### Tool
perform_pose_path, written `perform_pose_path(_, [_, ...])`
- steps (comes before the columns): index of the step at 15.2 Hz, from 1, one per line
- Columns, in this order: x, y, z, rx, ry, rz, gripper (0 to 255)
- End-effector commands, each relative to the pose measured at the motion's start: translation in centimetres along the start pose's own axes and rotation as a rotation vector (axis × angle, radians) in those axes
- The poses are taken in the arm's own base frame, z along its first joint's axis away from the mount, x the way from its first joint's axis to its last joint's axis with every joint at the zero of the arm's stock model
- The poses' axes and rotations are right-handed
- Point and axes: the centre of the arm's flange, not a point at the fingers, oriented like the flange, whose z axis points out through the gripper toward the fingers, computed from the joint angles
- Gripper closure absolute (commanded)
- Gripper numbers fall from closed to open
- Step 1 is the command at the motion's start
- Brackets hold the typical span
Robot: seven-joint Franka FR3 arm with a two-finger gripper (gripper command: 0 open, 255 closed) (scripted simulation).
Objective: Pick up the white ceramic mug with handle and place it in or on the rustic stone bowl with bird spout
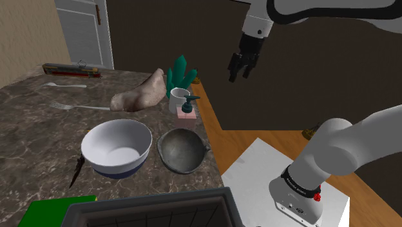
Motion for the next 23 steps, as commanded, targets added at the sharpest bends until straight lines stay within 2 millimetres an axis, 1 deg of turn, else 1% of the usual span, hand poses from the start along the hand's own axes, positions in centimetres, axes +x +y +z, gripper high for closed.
perform_pose_path(1, [2.0, -1.1, 1.3, 0.002, 0.000, -0.001, 0])
perform_pose_path(22, [23.4, -12.1, 15.3, 0.021, -0.014, -0.011, 0])
perform_pose_path(23, [23.9, -12.4, 15.6, 0.022, -0.014, -0.011, 0])
